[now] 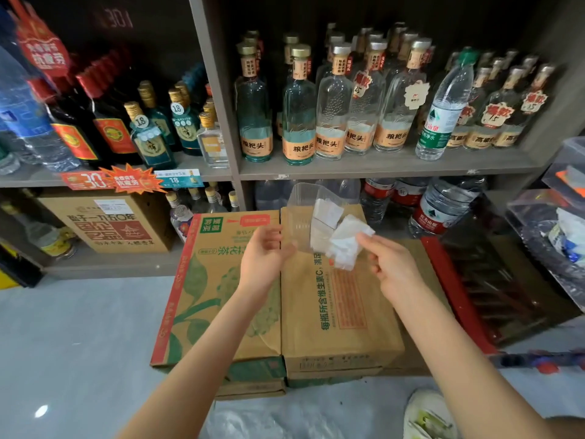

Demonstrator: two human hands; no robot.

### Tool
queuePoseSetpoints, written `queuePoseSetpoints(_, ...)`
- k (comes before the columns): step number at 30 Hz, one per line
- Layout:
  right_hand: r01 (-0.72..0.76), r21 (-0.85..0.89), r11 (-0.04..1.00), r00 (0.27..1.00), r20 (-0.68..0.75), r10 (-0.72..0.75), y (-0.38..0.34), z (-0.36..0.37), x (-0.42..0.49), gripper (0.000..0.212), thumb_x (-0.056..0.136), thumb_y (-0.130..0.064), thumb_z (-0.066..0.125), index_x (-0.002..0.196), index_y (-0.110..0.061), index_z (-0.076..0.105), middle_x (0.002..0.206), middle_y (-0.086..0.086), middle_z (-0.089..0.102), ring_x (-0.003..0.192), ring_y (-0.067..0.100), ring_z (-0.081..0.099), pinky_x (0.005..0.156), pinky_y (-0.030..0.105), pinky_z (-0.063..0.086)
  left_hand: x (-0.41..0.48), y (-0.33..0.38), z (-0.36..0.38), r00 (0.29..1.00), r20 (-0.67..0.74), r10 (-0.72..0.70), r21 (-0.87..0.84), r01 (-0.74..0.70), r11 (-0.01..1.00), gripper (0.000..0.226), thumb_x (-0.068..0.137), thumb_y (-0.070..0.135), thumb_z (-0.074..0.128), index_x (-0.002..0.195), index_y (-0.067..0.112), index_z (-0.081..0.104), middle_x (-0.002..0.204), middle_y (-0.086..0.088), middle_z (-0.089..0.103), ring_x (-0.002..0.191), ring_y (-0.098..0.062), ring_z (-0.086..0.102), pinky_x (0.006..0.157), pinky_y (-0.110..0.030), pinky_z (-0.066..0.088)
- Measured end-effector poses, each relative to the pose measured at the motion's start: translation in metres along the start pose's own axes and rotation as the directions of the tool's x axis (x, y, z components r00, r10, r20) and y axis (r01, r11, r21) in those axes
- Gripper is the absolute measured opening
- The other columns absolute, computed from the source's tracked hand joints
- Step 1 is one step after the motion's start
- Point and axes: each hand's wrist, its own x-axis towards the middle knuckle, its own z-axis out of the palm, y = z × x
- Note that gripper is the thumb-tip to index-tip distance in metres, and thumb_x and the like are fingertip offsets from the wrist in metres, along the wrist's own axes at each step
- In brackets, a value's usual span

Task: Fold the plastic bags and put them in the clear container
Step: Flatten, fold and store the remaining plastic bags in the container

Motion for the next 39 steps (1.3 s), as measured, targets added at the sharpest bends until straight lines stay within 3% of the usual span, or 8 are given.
queuePoseSetpoints(4, -0.022, 0.047, 0.999, 0.999, -0.038, 0.024, -0.016, -0.001, 0.037, 0.038, 0.079, -0.02, 0.075, 0.115, -0.012, 0.065, 0.102, -0.001, 0.066, 0.071, 0.007, 0.046, 0.056, 0.022, 0.033, 0.032, 0.01, 0.019, 1.0, -0.008, -0.007, 0.1, 0.008, 0.995, 0.044, 0.087, 0.037, 0.068, 0.126, 0.026, 0.052, 0.122, 0.008, 0.057, 0.118, -0.016, 0.052, 0.105, -0.041, 0.041)
queuePoseSetpoints(7, -0.063, 0.029, 0.998, 0.996, -0.062, 0.065, -0.017, 0.004, 0.054, 0.036, 0.082, -0.018, 0.073, 0.117, -0.012, 0.063, 0.095, -0.003, 0.062, 0.07, 0.006, 0.045, 0.056, 0.021, 0.033, 0.046, 0.011, 0.028, 0.993, 0.073, -0.092, 0.048, 0.088, 0.995, 0.063, 0.088, 0.038, 0.066, 0.143, 0.023, 0.04, 0.143, 0.001, 0.046, 0.129, -0.018, 0.044, 0.11, -0.041, 0.035)
queuePoseSetpoints(14, 0.106, -0.173, 0.979, 0.987, -0.101, -0.125, -0.001, 0.009, 0.072, 0.03, 0.08, -0.01, 0.075, 0.109, -0.006, 0.067, 0.1, 0.001, 0.065, 0.089, 0.014, 0.057, 0.075, 0.024, 0.046, 0.048, 0.007, 0.03, 0.987, 0.126, -0.096, -0.092, 0.108, 0.99, 0.058, 0.088, 0.02, 0.067, 0.14, 0.025, 0.042, 0.112, 0.015, 0.05, 0.093, 0.004, 0.05, 0.092, -0.029, 0.039)
queuePoseSetpoints(16, 0.205, -0.397, 0.894, 0.96, -0.095, -0.263, 0.007, 0.009, 0.076, 0.027, 0.078, -0.021, 0.077, 0.103, -0.013, 0.071, 0.1, 0.0, 0.067, 0.092, 0.017, 0.061, 0.088, 0.037, 0.05, 0.046, 0.006, 0.029, 0.988, 0.129, -0.085, -0.104, 0.099, 0.99, 0.051, 0.088, 0.02, 0.068, 0.132, 0.029, 0.045, 0.105, 0.021, 0.051, 0.093, 0.006, 0.05, 0.09, -0.029, 0.04)
queuePoseSetpoints(19, 0.323, -0.728, 0.604, 0.888, 0.013, -0.46, 0.016, 0.007, 0.078, 0.019, 0.079, -0.033, 0.074, 0.094, -0.021, 0.073, 0.091, -0.003, 0.06, 0.09, 0.022, 0.058, 0.084, 0.043, 0.046, 0.042, 0.002, 0.027, 0.989, 0.141, -0.048, -0.118, 0.064, 0.991, 0.049, 0.077, 0.029, 0.073, 0.12, 0.034, 0.052, 0.11, 0.015, 0.061, 0.098, 0.0, 0.058, 0.088, -0.027, 0.045)
queuePoseSetpoints(26, 0.431, -0.775, 0.461, 0.79, 0.078, -0.607, 0.024, 0.009, 0.076, 0.031, 0.08, -0.03, 0.074, 0.109, -0.021, 0.068, 0.095, -0.004, 0.052, 0.094, 0.02, 0.053, 0.089, 0.041, 0.041, 0.037, -0.01, 0.021, 0.991, 0.134, 0.0, -0.132, 0.018, 0.991, 0.052, 0.07, 0.029, 0.072, 0.118, 0.036, 0.056, 0.118, 0.01, 0.066, 0.112, -0.012, 0.059, 0.095, -0.034, 0.048)
queuePoseSetpoints(32, 0.643, -0.718, 0.267, 0.608, 0.266, -0.749, 0.025, -0.017, 0.075, 0.036, 0.082, -0.029, 0.073, 0.118, -0.028, 0.066, 0.114, -0.002, 0.052, 0.101, 0.014, 0.045, 0.087, 0.032, 0.028, 0.038, -0.012, 0.019, 0.991, 0.137, -0.004, -0.129, 0.021, 0.991, 0.052, 0.069, 0.031, 0.073, 0.117, 0.039, 0.055, 0.117, 0.013, 0.065, 0.112, -0.011, 0.059, 0.095, -0.034, 0.048)
queuePoseSetpoints(39, 0.492, -0.845, 0.208, 0.814, 0.362, -0.454, 0.005, -0.012, 0.078, 0.038, 0.079, -0.055, 0.066, 0.114, -0.038, 0.067, 0.151, -0.004, 0.034, 0.136, 0.021, 0.026, 0.106, 0.036, 0.015, 0.037, -0.011, 0.019, 0.991, 0.135, 0.0, -0.15, 0.02, 0.989, 0.05, 0.068, 0.028, 0.072, 0.114, 0.039, 0.056, 0.112, 0.014, 0.067, 0.108, -0.008, 0.061, 0.089, -0.027, 0.048)
